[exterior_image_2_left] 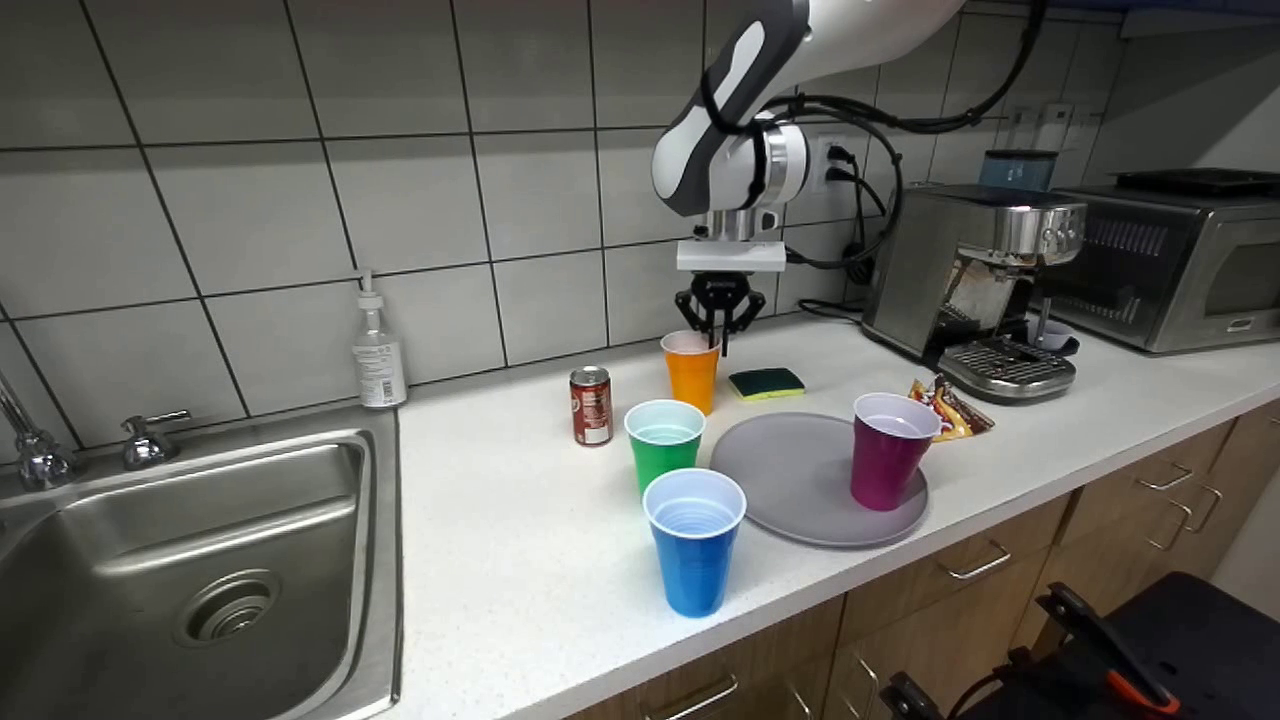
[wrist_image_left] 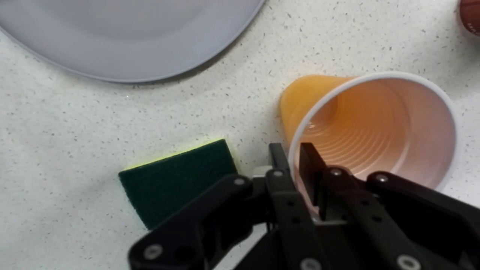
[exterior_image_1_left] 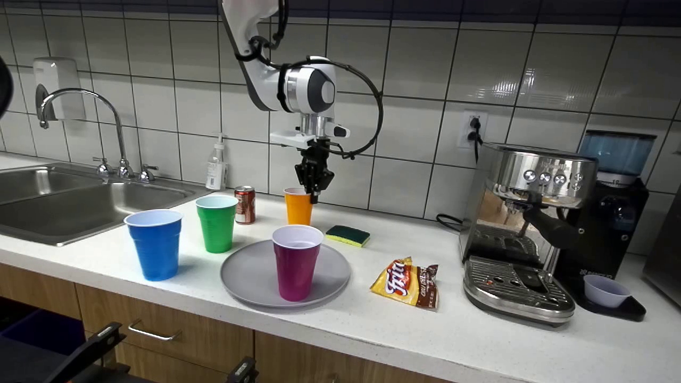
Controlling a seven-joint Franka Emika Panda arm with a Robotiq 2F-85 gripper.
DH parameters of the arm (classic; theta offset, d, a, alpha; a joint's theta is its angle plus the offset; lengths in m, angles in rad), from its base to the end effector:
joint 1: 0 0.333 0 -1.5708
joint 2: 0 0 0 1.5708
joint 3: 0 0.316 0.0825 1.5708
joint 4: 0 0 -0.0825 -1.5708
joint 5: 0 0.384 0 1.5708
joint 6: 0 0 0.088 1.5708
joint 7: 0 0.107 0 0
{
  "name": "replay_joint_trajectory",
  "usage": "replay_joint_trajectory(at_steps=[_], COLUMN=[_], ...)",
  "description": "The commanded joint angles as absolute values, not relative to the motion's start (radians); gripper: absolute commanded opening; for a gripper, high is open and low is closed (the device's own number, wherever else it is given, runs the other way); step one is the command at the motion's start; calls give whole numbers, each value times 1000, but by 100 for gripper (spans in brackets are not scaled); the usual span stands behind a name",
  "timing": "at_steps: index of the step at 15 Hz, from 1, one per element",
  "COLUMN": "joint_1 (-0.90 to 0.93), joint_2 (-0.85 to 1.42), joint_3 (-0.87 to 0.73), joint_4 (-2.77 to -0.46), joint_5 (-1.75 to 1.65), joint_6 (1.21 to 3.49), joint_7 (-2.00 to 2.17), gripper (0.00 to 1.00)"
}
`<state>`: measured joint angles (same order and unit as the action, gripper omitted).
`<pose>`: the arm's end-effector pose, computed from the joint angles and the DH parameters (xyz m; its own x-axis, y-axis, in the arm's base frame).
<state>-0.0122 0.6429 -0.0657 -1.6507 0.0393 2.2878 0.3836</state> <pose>0.6839 -0.0473 0.2376 0.8896 -0.4568 -0.0001 -0.4568 -0.8895 0.0107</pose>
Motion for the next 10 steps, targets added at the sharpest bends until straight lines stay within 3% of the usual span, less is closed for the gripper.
replay_joint_trajectory(at_steps=[1,10], joint_1=[0,-16], joint_2=[660,615], joint_3=[-76,-65], joint_4=[-1608,-1657], joint_5=[59,89], joint_6=[2242,2249], joint_7=[394,363], gripper=[0,1])
